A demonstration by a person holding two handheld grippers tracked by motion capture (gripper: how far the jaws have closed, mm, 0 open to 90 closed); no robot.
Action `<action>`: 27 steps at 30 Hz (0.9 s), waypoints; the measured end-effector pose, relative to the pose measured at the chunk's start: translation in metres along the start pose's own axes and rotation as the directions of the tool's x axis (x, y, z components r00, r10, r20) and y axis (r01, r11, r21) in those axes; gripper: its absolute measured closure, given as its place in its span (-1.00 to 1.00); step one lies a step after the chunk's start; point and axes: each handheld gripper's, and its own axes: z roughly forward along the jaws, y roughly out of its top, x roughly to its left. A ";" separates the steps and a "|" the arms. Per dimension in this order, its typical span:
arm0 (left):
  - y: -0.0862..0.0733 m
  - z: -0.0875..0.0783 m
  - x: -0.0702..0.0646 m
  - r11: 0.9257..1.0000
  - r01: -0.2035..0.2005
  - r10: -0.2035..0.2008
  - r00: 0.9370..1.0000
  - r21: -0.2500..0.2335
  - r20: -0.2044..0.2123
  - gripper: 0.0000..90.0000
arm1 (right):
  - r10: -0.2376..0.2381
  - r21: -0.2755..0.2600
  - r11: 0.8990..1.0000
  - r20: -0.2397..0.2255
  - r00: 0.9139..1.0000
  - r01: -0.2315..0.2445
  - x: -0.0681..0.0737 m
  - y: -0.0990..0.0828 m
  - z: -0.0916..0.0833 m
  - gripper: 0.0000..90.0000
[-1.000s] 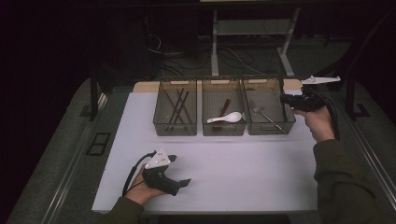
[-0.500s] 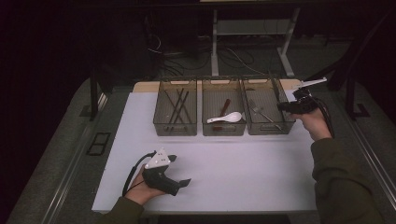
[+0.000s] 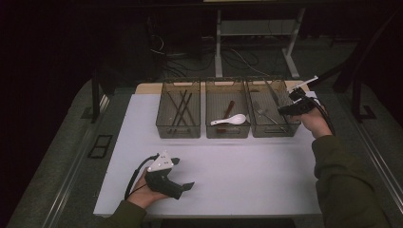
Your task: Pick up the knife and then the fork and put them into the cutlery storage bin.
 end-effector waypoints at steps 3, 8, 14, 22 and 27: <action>0.000 0.000 0.000 1.000 0.003 -0.003 1.000 -0.002 -0.001 -1.00 | -0.003 0.026 1.000 0.010 1.000 0.003 0.002 0.003 0.005 0.75; 0.000 0.000 0.000 1.000 0.003 -0.003 1.000 0.000 0.000 -1.00 | -0.009 0.026 1.000 0.009 1.000 0.008 0.004 0.006 0.007 0.58; 0.000 0.000 0.000 1.000 0.003 -0.003 1.000 0.001 0.001 -1.00 | 0.012 -0.009 1.000 0.009 1.000 -0.012 0.002 0.006 0.001 0.35; 0.000 0.000 0.000 1.000 0.005 -0.005 1.000 0.001 -0.001 -1.00 | 0.047 -0.095 0.994 -0.022 0.999 -0.049 0.002 0.005 -0.011 0.00; 0.000 0.001 0.000 1.000 0.003 -0.003 1.000 0.003 -0.002 -1.00 | 0.047 -0.159 0.986 -0.027 0.999 -0.051 0.005 0.003 -0.019 -0.16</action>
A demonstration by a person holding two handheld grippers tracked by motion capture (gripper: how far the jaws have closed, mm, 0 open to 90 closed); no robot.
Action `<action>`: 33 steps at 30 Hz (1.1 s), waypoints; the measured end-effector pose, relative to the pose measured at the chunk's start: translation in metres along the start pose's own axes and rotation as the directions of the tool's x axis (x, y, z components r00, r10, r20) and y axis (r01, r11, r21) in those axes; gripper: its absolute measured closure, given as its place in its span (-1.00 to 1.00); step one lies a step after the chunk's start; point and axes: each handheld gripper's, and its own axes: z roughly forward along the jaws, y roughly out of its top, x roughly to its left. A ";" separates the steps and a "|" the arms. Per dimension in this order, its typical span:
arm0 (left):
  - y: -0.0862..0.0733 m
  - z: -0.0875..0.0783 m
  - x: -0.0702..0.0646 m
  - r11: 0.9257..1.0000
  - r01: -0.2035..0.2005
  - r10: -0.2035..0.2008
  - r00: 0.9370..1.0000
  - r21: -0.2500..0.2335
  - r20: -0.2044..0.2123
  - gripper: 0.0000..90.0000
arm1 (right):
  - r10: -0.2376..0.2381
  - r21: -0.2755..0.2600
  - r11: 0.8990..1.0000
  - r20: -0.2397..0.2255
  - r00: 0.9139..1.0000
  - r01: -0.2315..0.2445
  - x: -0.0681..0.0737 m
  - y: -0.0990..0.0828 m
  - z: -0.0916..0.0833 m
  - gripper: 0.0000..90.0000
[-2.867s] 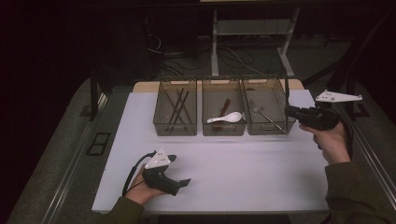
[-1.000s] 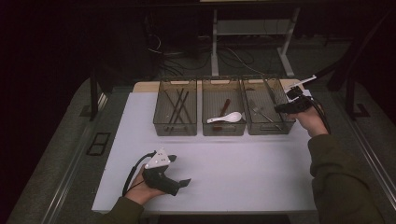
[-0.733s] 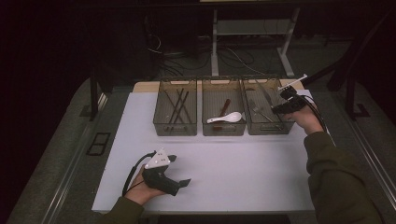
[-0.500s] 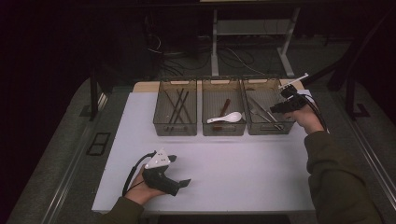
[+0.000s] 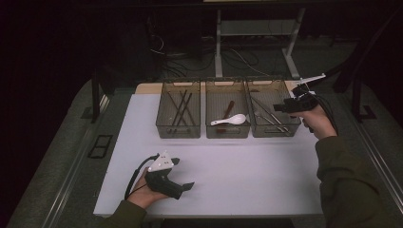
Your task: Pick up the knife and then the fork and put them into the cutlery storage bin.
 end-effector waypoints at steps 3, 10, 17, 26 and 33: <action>0.000 0.000 0.000 1.000 0.000 0.000 1.000 0.003 -0.002 -1.00 | 0.012 -0.039 0.999 -0.019 1.000 -0.013 0.001 -0.002 -0.005 -0.20; 0.001 0.002 0.000 1.000 0.000 0.000 1.000 0.007 -0.004 -1.00 | 0.021 -0.107 0.994 -0.034 0.999 -0.024 0.005 -0.010 -0.015 -0.32; 0.001 0.002 0.000 1.000 -0.004 0.004 1.000 0.010 -0.004 -1.00 | -0.004 -0.153 0.988 -0.040 0.999 -0.002 0.012 -0.020 -0.026 -0.43; 0.000 0.001 0.001 1.000 -0.003 0.003 1.000 0.005 -0.005 -1.00 | -0.052 -0.203 0.979 -0.072 0.996 0.036 0.032 -0.036 -0.038 -0.51; 0.000 0.000 0.001 1.000 0.001 -0.001 1.000 0.002 -0.009 -1.00 | -0.094 -0.216 0.974 -0.092 0.991 0.072 0.049 -0.054 -0.044 -0.56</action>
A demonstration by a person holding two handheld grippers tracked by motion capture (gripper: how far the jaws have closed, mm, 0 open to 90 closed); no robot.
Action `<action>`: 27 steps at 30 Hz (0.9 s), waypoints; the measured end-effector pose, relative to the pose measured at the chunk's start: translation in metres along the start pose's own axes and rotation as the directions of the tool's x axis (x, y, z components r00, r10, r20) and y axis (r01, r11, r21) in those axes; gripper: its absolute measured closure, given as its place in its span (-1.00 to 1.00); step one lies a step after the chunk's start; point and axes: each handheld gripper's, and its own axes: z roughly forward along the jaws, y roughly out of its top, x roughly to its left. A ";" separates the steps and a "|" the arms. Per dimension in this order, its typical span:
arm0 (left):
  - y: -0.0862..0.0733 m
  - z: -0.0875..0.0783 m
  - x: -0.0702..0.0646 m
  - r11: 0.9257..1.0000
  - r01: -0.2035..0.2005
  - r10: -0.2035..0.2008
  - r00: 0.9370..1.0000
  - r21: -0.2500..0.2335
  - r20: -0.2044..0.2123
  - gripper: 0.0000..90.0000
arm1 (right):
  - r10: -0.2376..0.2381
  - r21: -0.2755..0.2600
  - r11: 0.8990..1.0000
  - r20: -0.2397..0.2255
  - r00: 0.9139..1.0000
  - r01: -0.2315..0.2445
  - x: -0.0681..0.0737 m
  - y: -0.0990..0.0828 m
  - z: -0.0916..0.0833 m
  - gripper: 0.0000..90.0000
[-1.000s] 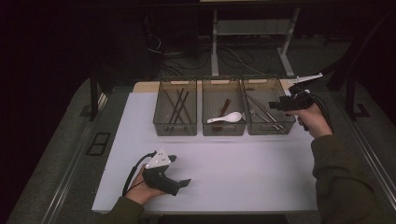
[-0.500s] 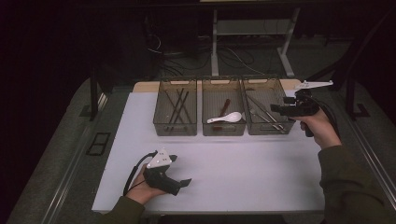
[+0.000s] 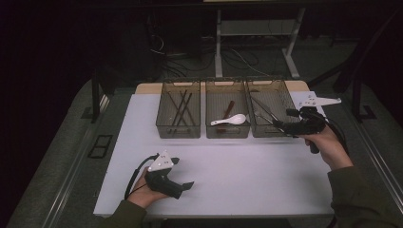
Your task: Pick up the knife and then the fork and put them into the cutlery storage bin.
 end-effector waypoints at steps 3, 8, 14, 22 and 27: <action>0.000 0.000 0.000 1.000 -0.001 0.001 1.000 0.000 0.000 -1.00 | -0.014 -0.002 1.000 -0.009 1.000 0.014 0.008 -0.006 -0.003 -0.58; 0.000 0.000 0.000 1.000 -0.002 0.002 1.000 -0.001 -0.001 -1.00 | -0.015 -0.019 1.000 -0.025 1.000 0.015 0.019 -0.018 -0.008 -0.58; 0.000 -0.001 -0.001 1.000 0.000 0.000 1.000 -0.003 0.000 -1.00 | -0.022 -0.028 0.999 -0.043 0.999 0.021 0.032 -0.034 -0.012 -0.59; 0.000 -0.001 -0.001 1.000 -0.002 0.002 1.000 -0.003 0.000 -1.00 | -0.018 -0.040 0.999 -0.057 0.998 0.016 0.044 -0.052 -0.015 -0.59; 0.000 -0.002 -0.001 1.000 0.000 0.000 1.000 -0.005 0.000 -1.00 | -0.027 -0.038 0.999 -0.085 0.996 0.024 0.053 -0.061 -0.017 -0.59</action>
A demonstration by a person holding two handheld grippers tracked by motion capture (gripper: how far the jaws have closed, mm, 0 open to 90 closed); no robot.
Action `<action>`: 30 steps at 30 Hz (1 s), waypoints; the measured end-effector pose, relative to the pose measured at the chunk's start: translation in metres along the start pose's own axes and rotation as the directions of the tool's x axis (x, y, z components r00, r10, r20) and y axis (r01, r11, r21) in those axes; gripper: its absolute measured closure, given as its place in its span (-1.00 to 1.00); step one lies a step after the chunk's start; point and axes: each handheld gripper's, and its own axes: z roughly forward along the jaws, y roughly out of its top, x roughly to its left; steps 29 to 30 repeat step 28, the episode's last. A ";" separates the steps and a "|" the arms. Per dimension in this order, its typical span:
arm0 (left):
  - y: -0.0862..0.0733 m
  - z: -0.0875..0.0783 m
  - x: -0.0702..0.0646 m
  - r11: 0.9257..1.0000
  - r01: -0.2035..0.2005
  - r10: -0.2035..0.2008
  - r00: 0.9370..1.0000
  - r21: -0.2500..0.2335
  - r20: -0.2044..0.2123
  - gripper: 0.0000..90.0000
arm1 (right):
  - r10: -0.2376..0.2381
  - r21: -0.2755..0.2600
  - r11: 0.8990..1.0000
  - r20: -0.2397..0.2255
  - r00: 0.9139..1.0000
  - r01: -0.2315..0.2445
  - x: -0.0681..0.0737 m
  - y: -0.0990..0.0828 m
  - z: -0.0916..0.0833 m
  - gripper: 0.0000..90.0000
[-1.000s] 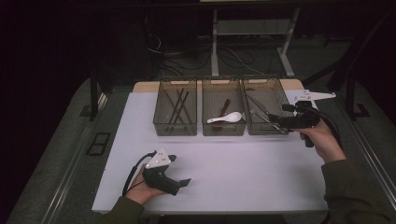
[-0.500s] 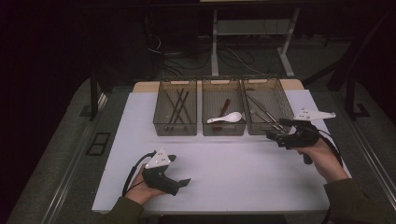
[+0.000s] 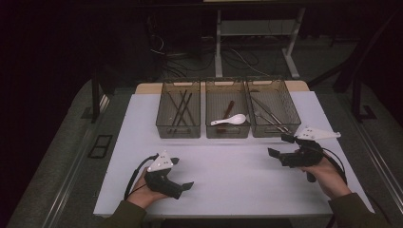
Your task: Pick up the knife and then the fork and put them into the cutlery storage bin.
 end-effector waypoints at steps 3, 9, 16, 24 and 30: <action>0.000 0.000 0.000 1.000 -0.001 0.001 1.000 0.001 -0.001 -1.00 | -0.008 0.001 1.000 -0.013 1.000 0.008 0.005 -0.005 -0.001 -0.59; 0.000 -0.001 0.000 1.000 -0.002 0.002 1.000 0.002 0.001 -1.00 | -0.005 0.001 1.000 -0.022 1.000 0.005 0.012 -0.017 -0.003 -0.59; 0.000 -0.001 0.000 1.000 0.000 0.000 1.000 -0.001 -0.003 -1.00 | 0.004 0.004 1.000 -0.028 1.000 -0.004 0.017 -0.031 -0.007 -0.59; 0.000 -0.001 0.000 1.000 0.001 -0.001 1.000 -0.002 -0.004 -1.00 | -0.007 0.047 0.999 -0.042 0.999 0.009 0.025 -0.046 -0.007 -0.59; -0.001 -0.002 0.000 1.000 -0.001 0.001 1.000 -0.001 -0.005 -1.00 | -0.014 0.053 0.998 -0.040 0.999 0.016 0.025 -0.047 -0.006 -0.59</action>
